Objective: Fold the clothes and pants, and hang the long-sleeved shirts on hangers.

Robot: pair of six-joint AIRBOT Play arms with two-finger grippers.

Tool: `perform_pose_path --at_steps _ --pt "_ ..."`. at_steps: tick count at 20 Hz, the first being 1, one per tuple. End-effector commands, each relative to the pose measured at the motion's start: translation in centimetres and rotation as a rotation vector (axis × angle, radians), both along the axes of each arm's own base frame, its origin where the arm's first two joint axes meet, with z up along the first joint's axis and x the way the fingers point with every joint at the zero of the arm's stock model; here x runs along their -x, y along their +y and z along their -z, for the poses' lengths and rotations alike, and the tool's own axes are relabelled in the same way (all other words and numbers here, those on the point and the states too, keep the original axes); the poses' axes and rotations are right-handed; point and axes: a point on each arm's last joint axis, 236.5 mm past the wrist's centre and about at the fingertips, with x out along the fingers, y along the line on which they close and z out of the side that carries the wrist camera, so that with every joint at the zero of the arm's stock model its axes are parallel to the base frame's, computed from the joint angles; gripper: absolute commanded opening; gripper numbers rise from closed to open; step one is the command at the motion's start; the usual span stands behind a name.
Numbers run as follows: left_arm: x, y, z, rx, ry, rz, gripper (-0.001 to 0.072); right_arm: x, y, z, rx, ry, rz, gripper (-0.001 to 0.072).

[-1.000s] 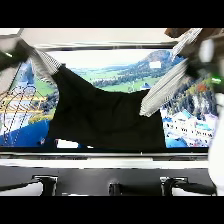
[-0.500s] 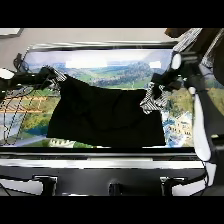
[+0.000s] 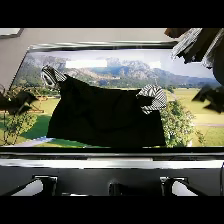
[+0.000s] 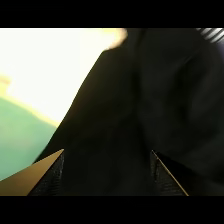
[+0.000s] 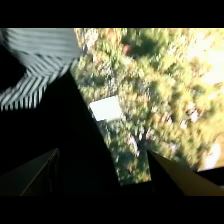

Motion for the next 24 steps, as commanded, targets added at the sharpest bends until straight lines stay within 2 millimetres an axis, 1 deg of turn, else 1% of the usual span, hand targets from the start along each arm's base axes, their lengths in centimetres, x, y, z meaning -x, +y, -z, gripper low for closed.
perform_pose_path --at_steps 1,2,3,5,7,9,10,12,14,17,18,19,20,21,22,23,24 --pt "4.8 -1.0 4.3 0.025 0.089 -0.034 0.0609 4.2 3.2 5.4 -0.215 0.051 0.002 0.0632" --pt "5.4 -1.3 5.2 0.033 0.112 -0.028 0.0609 4.8 4.9 7.1 -0.271 0.072 -0.021 0.0631" --pt "6.0 -1.5 6.0 0.035 0.128 -0.016 0.0609 5.3 6.0 8.6 -0.296 0.085 -0.04 0.0631" --pt "6.4 -1.7 6.6 0.042 0.146 -0.015 0.0609 6.3 7.3 11.6 -0.296 0.112 -0.059 0.063" --pt "6.4 -1.7 6.6 0.043 0.145 -0.015 0.0609 6.8 7.9 13.9 -0.28 0.121 -0.056 0.0621" --pt "6.4 -1.7 6.6 0.043 0.145 -0.015 0.0609 7.5 8.0 15.7 -0.281 0.143 -0.032 0.0621" --pt "6.4 -1.7 6.6 0.043 0.146 -0.015 0.0609 8.0 8.3 16.6 -0.292 0.166 -0.026 0.0621" --pt "6.4 -1.7 6.6 0.043 0.145 -0.015 0.0609 8.8 9.5 18.0 -0.354 0.208 -0.026 0.0621" --pt "6.4 -1.7 6.6 0.043 0.145 -0.015 0.0609 8.6 11.1 18.6 -0.442 0.201 -0.032 0.0621" --pt "6.6 -1.9 6.6 0.05 0.153 -0.014 0.0612 8.5 11.2 20.0 -0.46 0.222 -0.005 0.0619" --pt "6.6 -1.9 6.6 0.051 0.156 -0.013 0.0612 8.4 11.3 20.2 -0.468 0.225 0.002 0.059" --pt "6.9 -2.1 6.7 0.059 0.166 -0.008 0.0612 8.2 11.5 20.1 -0.482 0.219 0.008 0.0488" --pt "7.1 -2.3 6.7 0.064 0.175 -0.003 0.0614 7.9 11.7 19.8 -0.493 0.208 0.013 0.03" --pt "7.2 -2.2 6.7 0.068 0.179 -0.005 0.0634 7.7 11.9 19.6 -0.508 0.203 0.017 0.0129" --pt "7.3 -1.9 6.8 0.069 0.182 -0.008 0.0672 7.7 12.1 19.4 -0.519 0.204 0.015 0.0065" --pt "7.5 -1.6 6.9 0.065 0.182 -0.001 0.0672 7.9 12.3 19.2 -0.526 0.206 0.009 0.0037" --pt "7.6 -1.2 7.2 0.059 0.181 0.011 0.0672 8.0 12.4 19.0 -0.527 0.204 0.0 0.0036"
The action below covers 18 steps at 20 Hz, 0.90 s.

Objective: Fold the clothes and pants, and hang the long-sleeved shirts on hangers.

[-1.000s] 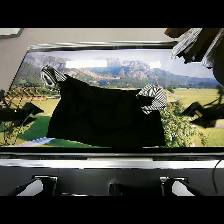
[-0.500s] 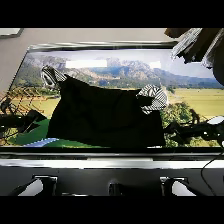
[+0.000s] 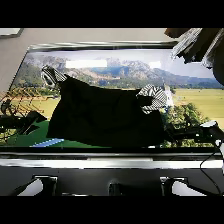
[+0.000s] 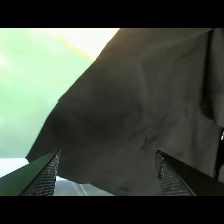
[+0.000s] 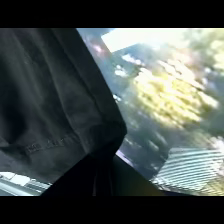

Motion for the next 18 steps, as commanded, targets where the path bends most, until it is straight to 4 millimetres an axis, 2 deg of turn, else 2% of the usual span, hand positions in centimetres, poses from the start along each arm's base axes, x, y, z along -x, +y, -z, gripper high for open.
perform_pose_path --at_steps 1,5,9,15,18 --pt "0.6 0.7 0.6 0.003 0.005 0.032 0.0672 0.0 0.8 -1.0 -0.036 -0.012 -0.007 0.0036" --pt "0.6 0.8 2.2 0.008 0.013 0.092 0.0672 0.4 1.2 -1.9 -0.051 -0.018 -0.027 0.0036" --pt "-0.2 1.5 4.0 0.001 0.024 0.073 0.0671 1.2 1.8 -2.4 -0.084 0.005 -0.052 0.0036" --pt "-1.0 0.5 6.2 0.074 0.029 0.095 0.0672 1.2 1.8 -2.4 -0.087 0.017 -0.036 0.0036" --pt "-1.4 0.1 6.6 0.096 0.015 0.096 0.0672 1.2 1.8 -2.4 -0.087 0.019 -0.032 0.0036"
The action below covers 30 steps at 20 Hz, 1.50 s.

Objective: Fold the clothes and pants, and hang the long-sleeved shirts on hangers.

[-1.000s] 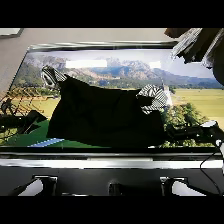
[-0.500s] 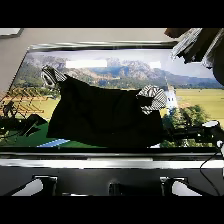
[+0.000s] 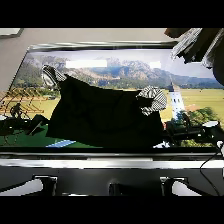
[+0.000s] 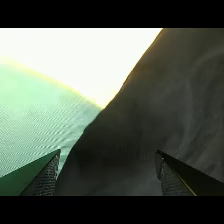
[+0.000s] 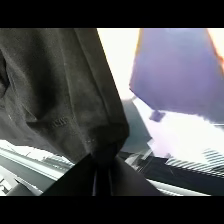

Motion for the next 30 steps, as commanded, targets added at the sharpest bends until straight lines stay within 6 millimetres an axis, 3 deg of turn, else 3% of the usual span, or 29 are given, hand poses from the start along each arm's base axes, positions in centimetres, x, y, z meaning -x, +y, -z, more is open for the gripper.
perform_pose_path --at_steps 1,6,7,8,9,12,14,16,17,19,21,22,24,26,28,30 --pt "-0.7 -0.7 0.5 0.028 -0.022 0.016 0.0672 0.1 0.0 0.0 -0.003 0.011 0.009 0.0036" --pt "-0.7 -3.2 1.7 0.043 0.007 0.087 0.0666 0.1 0.2 -0.1 -0.01 0.017 0.013 0.0036" --pt "-0.7 -3.7 1.8 0.041 0.007 0.103 0.0582 0.0 0.2 -0.2 -0.015 0.017 0.019 0.0036" --pt "-0.8 -4.2 1.7 0.036 0.0 0.126 0.0226 -0.2 0.4 -0.4 -0.029 0.022 0.037 0.0036" --pt "-1.0 -4.7 1.6 0.037 -0.011 0.148 0.0024 -0.7 1.0 -1.1 -0.066 0.013 0.055 0.0035" --pt "-3.0 -6.7 -0.7 0.072 -0.076 0.167 0.0023 -2.5 4.2 -3.6 -0.17 -0.073 0.039 0.0034" --pt "-5.9 -7.7 -4.8 0.052 -0.18 0.19 0.0021 -4.6 6.6 -5.4 -0.16 -0.164 -0.002 0.0034" --pt "-9.4 -8.2 -11.3 -0.008 -0.347 0.224 0.002 -8.8 7.4 -9.3 -0.107 -0.311 -0.046 0.0034" --pt "-11.3 -8.2 -15.8 -0.037 -0.447 0.222 0.002 -11.5 7.2 -12.6 -0.08 -0.406 -0.042 0.0034" --pt "-14.0 -7.8 -26.1 -0.094 -0.661 0.2 0.0021 -16.9 5.4 -22.2 -0.004 -0.636 0.002 0.0034" --pt "-14.7 -7.5 -37.3 -0.14 -0.884 0.153 0.0021 -19.3 3.8 -32.9 0.113 -0.884 0.02 0.0033" --pt "-14.1 -7.4 -43.1 -0.154 -1.0 0.118 0.0021 -19.4 3.2 -38.1 0.166 -0.997 0.035 0.0033" --pt "-11.1 -7.7 -53.4 -0.184 -1.229 0.067 0.0021 -17.4 2.2 -48.3 0.287 -1.23 0.069 0.0034" --pt "-6.3 -8.4 -61.6 -0.225 -1.439 0.037 0.0022 -13.2 1.3 -56.9 0.389 -1.439 0.151 0.0034" --pt "-0.9 -8.7 -67.1 -0.256 -1.609 -0.02 0.0022 -7.7 0.3 -62.8 0.491 -1.611 0.254 0.0034" --pt "4.3 -9.0 -69.8 -0.306 -1.708 -0.058 0.0022 -1.5 -0.8 -66.3 0.62 -1.715 0.335 0.0034"
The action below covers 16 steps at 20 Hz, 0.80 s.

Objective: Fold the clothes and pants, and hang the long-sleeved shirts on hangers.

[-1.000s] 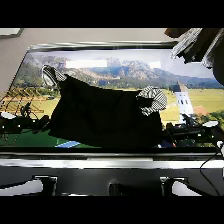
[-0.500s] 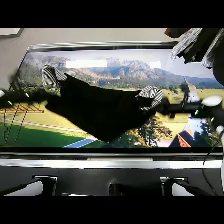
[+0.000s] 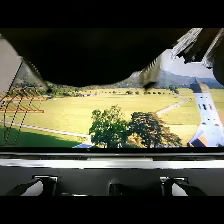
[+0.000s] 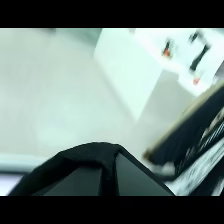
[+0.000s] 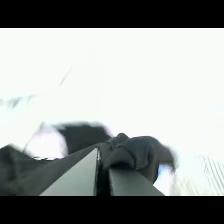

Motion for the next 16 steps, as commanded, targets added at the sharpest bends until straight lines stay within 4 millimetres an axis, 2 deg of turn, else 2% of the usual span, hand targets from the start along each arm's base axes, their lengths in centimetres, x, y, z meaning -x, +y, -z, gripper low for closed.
perform_pose_path --at_steps 1,3,5,6,8,10,11,13,15,16 --pt "10.1 -0.6 -7.4 -0.023 -0.252 -0.08 0.0022 11.1 -2.4 -8.5 0.071 -0.281 0.224 0.0034" --pt "14.1 -0.7 -8.3 -0.073 -0.308 -0.139 0.0022 16.4 -3.2 -10.3 0.083 -0.362 0.31 0.0034" --pt "16.9 -0.3 -8.9 -0.113 -0.344 -0.205 0.0022 20.2 -3.9 -11.3 0.089 -0.42 0.378 0.0034" --pt "17.8 -0.1 -9.0 -0.1 -0.347 -0.22 0.0022 21.4 -4.3 -11.6 0.076 -0.434 0.401 0.0034" --pt "17.9 -0.2 -8.6 -0.069 -0.321 -0.206 0.0022 21.8 -4.5 -11.7 0.054 -0.437 0.411 0.0034" --pt "15.8 0.1 -7.1 -0.07 -0.26 -0.2 0.0022 20.1 -4.8 -11.2 0.051 -0.403 0.408 0.0034" --pt "14.5 0.5 -6.2 -0.066 -0.227 -0.199 0.0022 18.4 -5.1 -10.5 0.046 -0.366 0.404 0.0034" --pt "10.2 1.0 -3.5 -0.036 -0.13 -0.172 0.0022 13.3 -6.1 -8.0 0.032 -0.241 0.397 0.0034" --pt "4.4 1.5 0.9 0.0 0.006 -0.127 0.0022 6.6 -6.8 -3.9 0.022 -0.08 0.367 0.0034" --pt "1.2 1.4 3.8 0.0 0.082 -0.105 0.0022 2.7 -7.0 -1.1 0.005 0.005 0.341 0.0034"
